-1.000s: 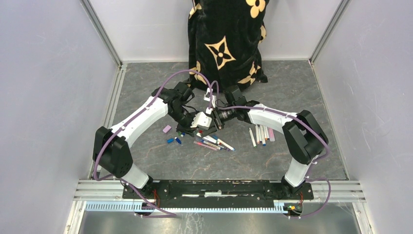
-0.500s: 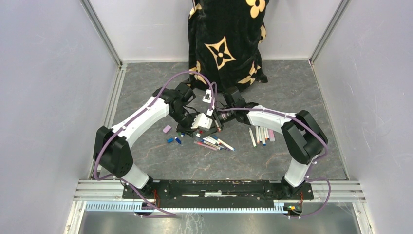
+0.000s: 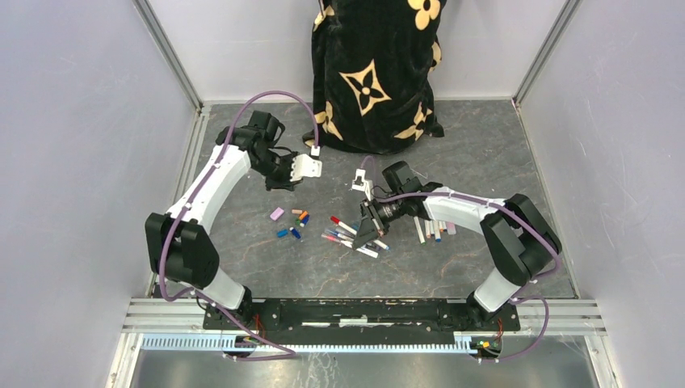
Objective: Open the pen caps
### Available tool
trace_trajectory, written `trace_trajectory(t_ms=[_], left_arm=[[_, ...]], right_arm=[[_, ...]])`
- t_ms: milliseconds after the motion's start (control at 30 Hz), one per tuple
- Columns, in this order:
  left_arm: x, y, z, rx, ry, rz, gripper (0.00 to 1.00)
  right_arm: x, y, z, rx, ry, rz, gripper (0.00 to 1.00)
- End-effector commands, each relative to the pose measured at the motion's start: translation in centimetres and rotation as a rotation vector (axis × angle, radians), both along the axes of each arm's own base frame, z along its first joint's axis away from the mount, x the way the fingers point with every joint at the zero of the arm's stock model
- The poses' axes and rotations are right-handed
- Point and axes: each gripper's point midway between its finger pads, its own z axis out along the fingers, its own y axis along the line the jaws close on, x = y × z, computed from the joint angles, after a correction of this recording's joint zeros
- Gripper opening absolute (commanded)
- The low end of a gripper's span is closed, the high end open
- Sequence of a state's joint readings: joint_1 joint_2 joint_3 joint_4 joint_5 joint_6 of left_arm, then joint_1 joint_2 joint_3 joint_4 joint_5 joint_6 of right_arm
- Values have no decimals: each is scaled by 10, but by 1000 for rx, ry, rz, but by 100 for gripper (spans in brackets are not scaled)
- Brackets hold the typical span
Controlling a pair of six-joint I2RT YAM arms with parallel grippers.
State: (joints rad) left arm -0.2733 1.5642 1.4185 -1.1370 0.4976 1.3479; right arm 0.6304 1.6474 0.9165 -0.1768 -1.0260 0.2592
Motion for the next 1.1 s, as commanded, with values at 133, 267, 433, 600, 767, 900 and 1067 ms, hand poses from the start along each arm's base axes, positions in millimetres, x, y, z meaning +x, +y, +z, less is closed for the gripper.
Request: trace_trajectory(t_ms=[133,267,433,600,767,900,1067], left_arm=[[1,-19,-12,-48,-19,-52,2],[-1,-37,-50,-52,22,-20,2],[11,-44,-91,-34,81,58,3],[21,-44,-113,-14,83,106,11],[18,-41,-127,8,126,126,34],[17,-40,-125,13,131,136,47],[18,-47,-99,-35,128,138,78]], right_arm=[[50,-42,5,-133,-121,-249,0],[111,-132,-18,-430,-248,-668,0],[134,-250,-32,-777,-424,-1045,0],[134,-289,-34,-863,-480,-1162,0],[136,-287,-42,-875,-449,-1149,0],[133,-284,-57,-883,-411,-1125,0],[133,-275,-68,-851,-374,-1109,0]])
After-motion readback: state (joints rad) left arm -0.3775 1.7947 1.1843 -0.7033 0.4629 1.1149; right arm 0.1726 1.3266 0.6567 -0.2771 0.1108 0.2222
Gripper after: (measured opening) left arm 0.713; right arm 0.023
